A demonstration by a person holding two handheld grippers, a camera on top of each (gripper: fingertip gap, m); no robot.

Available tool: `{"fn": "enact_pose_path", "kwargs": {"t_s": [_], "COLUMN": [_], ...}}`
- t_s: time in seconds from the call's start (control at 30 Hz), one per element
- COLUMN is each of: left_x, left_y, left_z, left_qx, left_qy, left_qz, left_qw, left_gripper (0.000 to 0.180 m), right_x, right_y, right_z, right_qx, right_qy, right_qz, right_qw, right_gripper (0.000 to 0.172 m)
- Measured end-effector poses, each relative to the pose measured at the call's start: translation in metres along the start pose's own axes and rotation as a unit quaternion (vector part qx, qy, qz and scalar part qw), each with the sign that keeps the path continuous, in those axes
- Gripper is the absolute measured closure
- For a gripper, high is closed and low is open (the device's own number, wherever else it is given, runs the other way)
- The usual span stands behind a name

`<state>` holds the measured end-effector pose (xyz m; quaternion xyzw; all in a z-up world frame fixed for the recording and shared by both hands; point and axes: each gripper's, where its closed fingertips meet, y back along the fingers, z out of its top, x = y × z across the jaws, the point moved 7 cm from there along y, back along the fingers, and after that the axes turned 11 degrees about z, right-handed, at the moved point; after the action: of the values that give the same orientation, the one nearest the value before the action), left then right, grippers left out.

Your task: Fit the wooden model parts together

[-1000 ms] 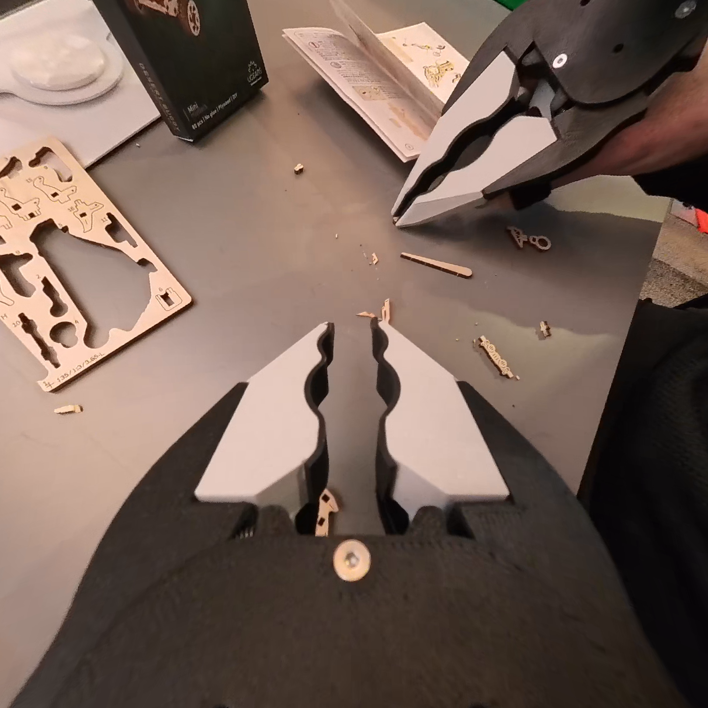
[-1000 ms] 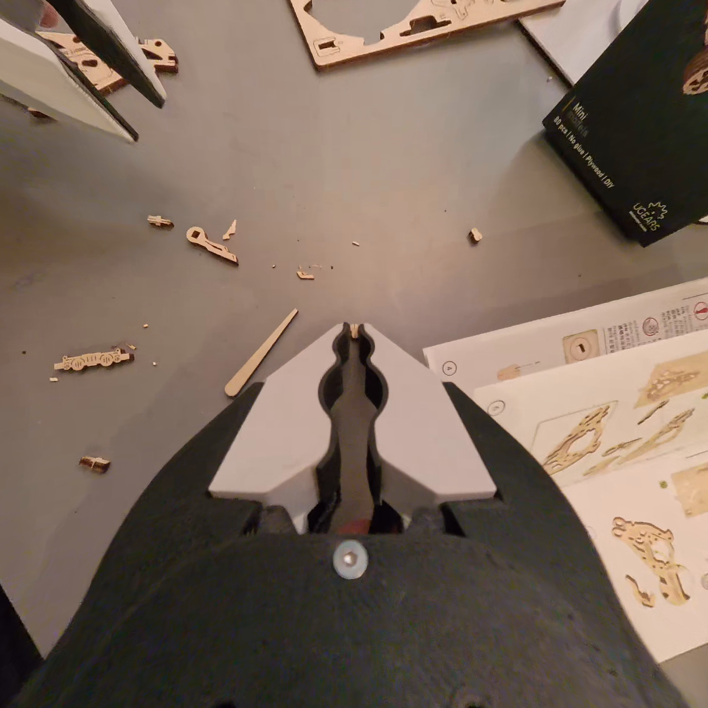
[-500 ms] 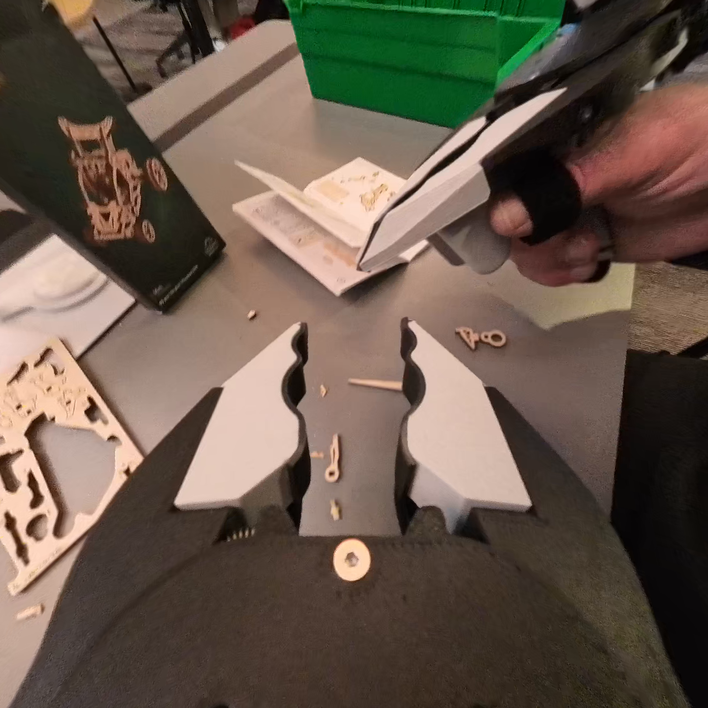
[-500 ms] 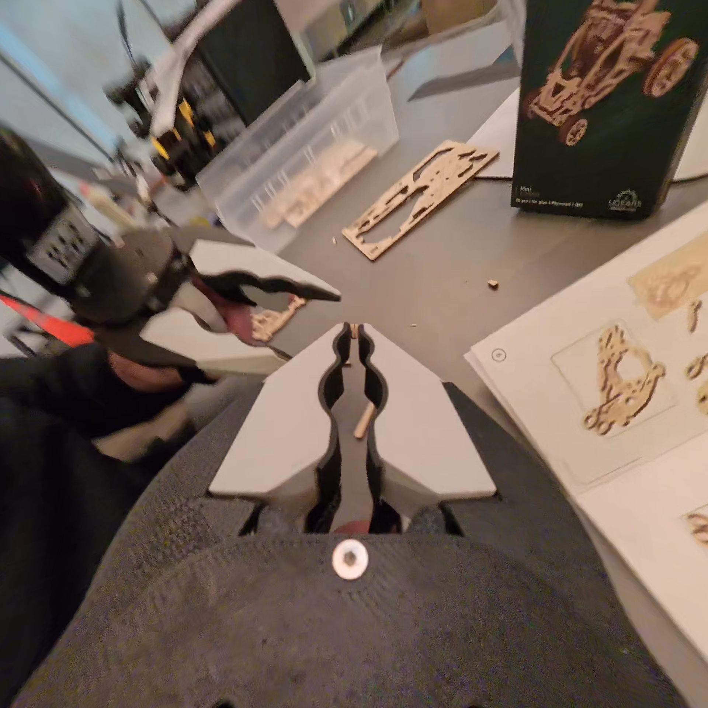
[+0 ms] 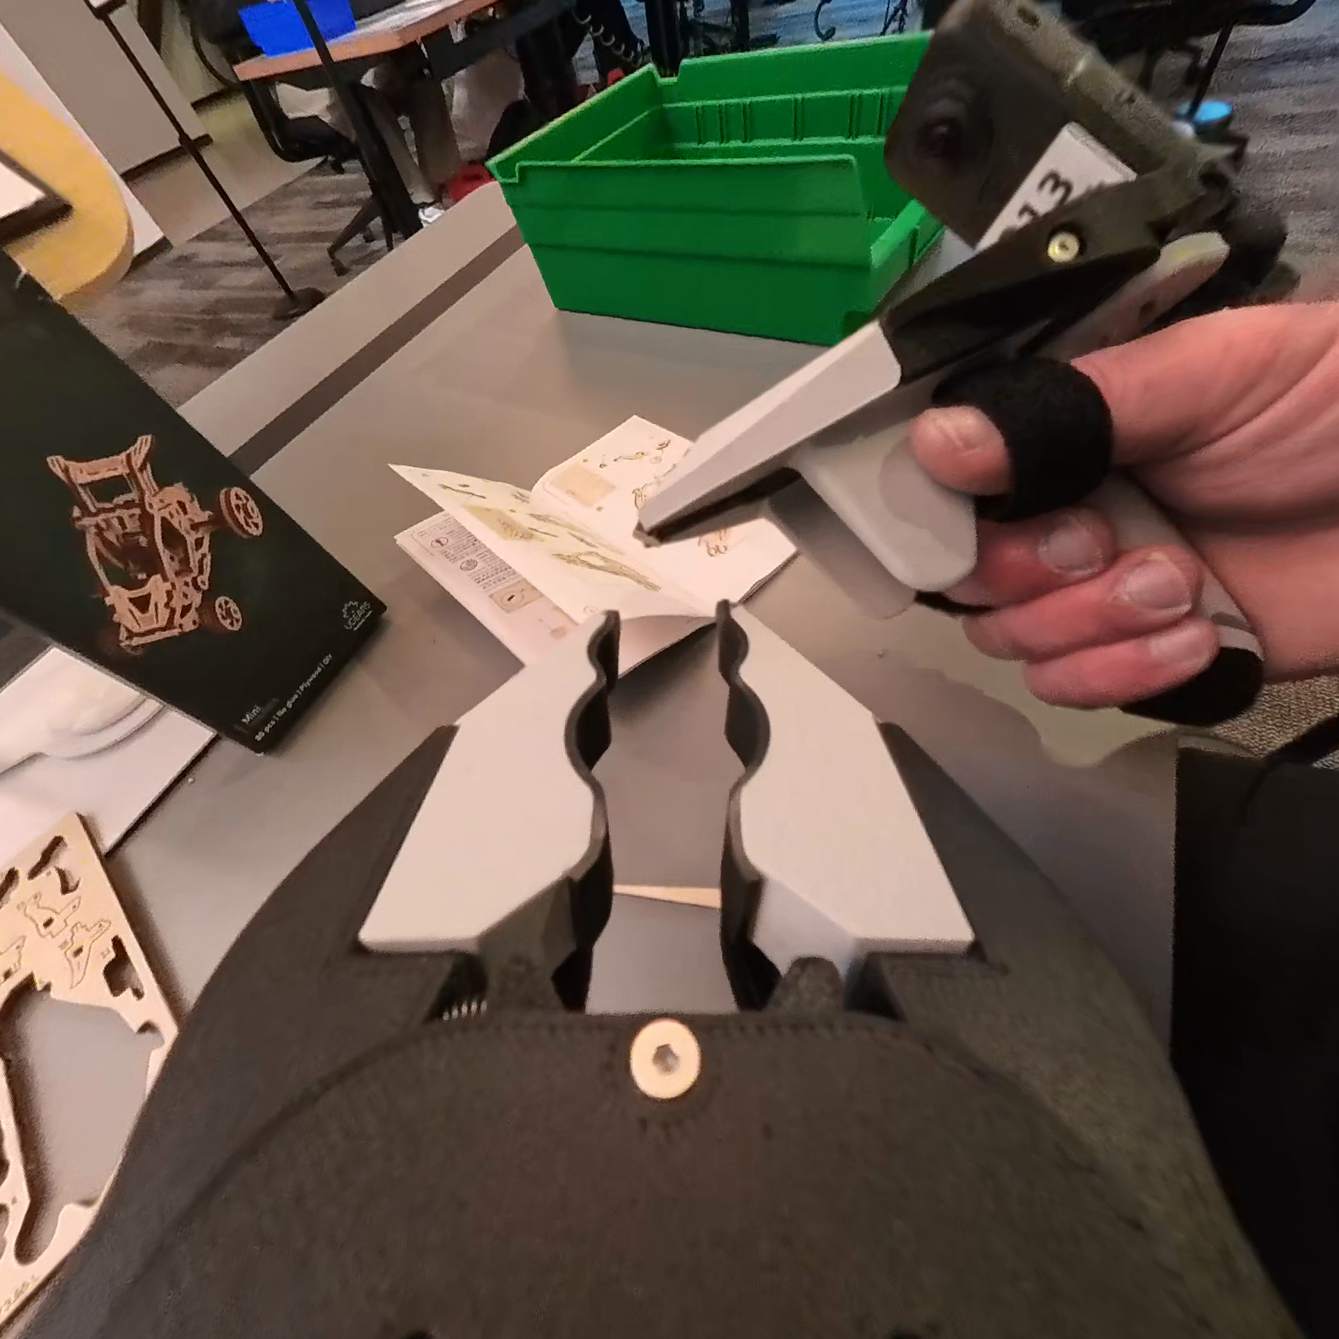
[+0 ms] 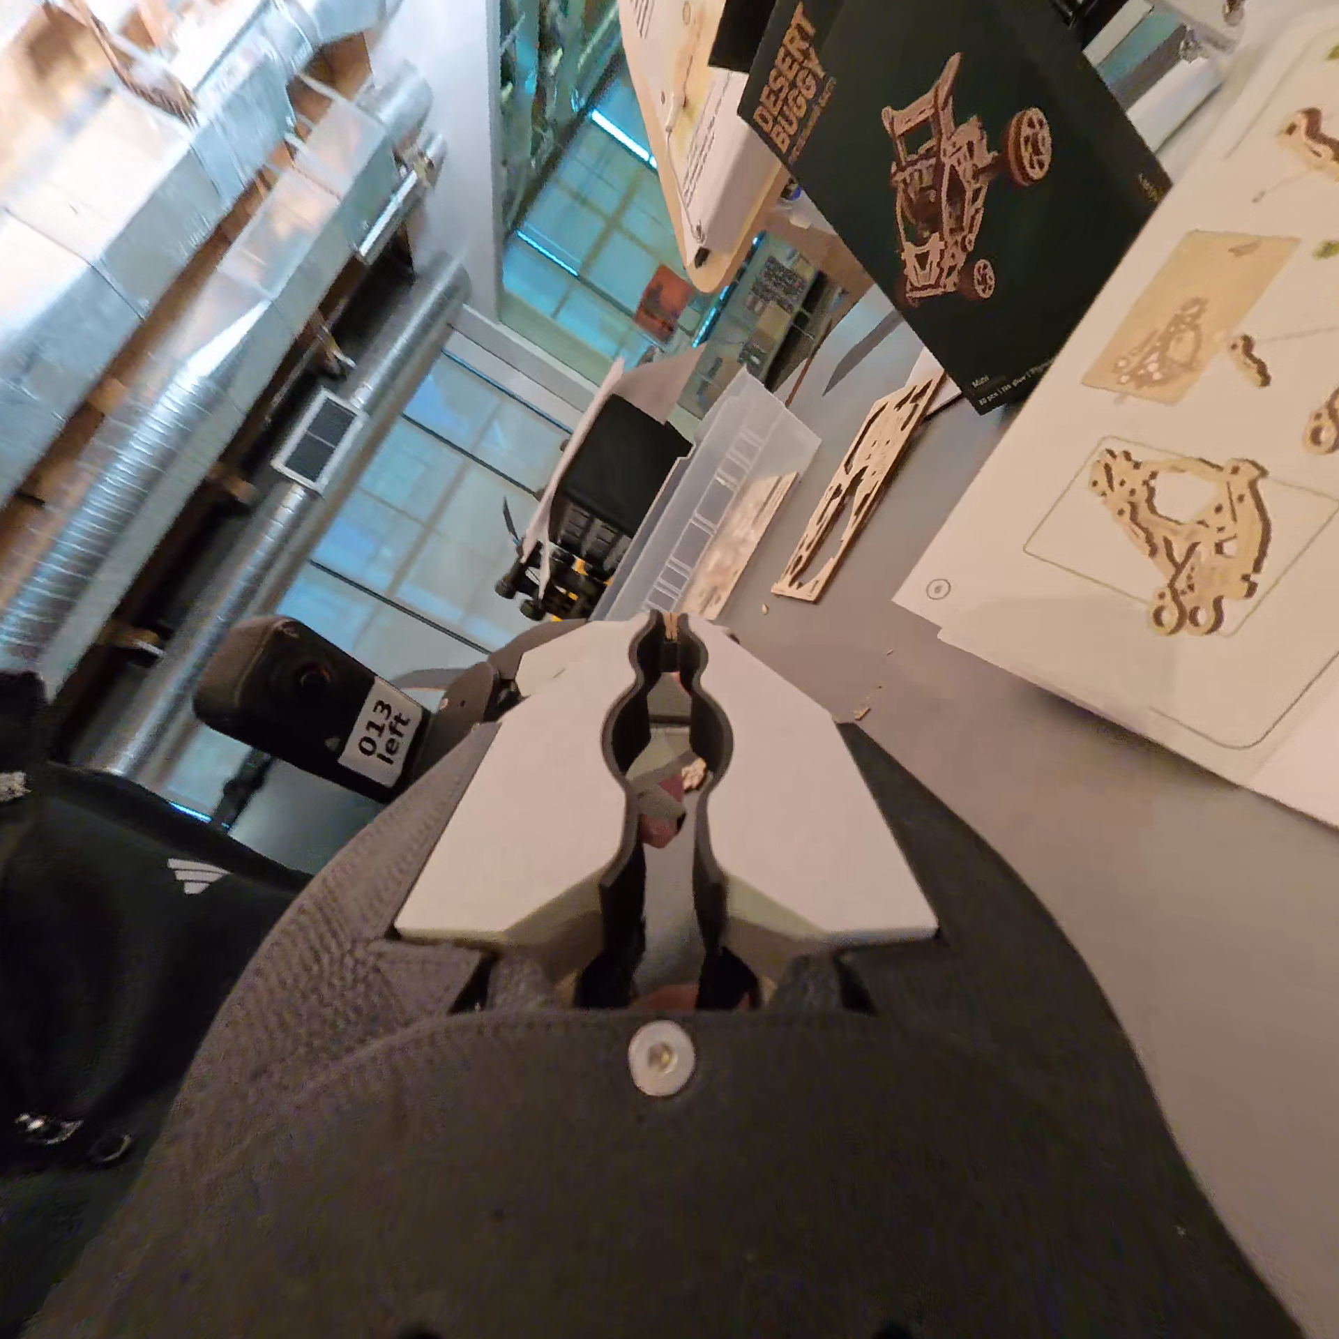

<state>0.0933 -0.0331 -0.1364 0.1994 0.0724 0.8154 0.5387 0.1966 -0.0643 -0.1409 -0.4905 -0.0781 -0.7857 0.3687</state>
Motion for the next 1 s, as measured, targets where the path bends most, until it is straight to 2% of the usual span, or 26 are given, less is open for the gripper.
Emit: {"fn": "enact_pose_path", "kwargs": {"t_s": [0.03,0.3,0.57,0.8,1.0], "left_x": [-0.001,-0.003,-0.008,-0.007,-0.004], "left_y": [0.0,-0.004,-0.006,-0.006,-0.004], "left_z": [0.002,0.01,0.014,0.015,0.013], "left_qx": [-0.002,-0.008,-0.013,-0.014,-0.006], "left_qy": [0.001,-0.016,-0.028,-0.064,-0.115], "left_qz": [0.0,0.01,0.014,0.012,-0.019], "left_qw": [1.0,1.0,0.999,0.998,0.993], "left_gripper": [0.157,0.162,0.168,0.171,0.176], "right_x": [-0.001,-0.009,-0.012,-0.013,-0.014], "right_y": [0.002,0.009,0.009,0.009,0.01], "right_z": [-0.001,-0.002,-0.007,-0.007,-0.007], "right_qx": [-0.007,-0.044,-0.052,-0.047,-0.007], "right_qy": [-0.013,-0.074,-0.087,-0.079,-0.065], "right_qz": [0.005,0.04,0.047,0.051,0.05], "right_qw": [1.0,0.995,0.994,0.994,0.997], "right_gripper": [0.17,0.171,0.17,0.17,0.17]}}
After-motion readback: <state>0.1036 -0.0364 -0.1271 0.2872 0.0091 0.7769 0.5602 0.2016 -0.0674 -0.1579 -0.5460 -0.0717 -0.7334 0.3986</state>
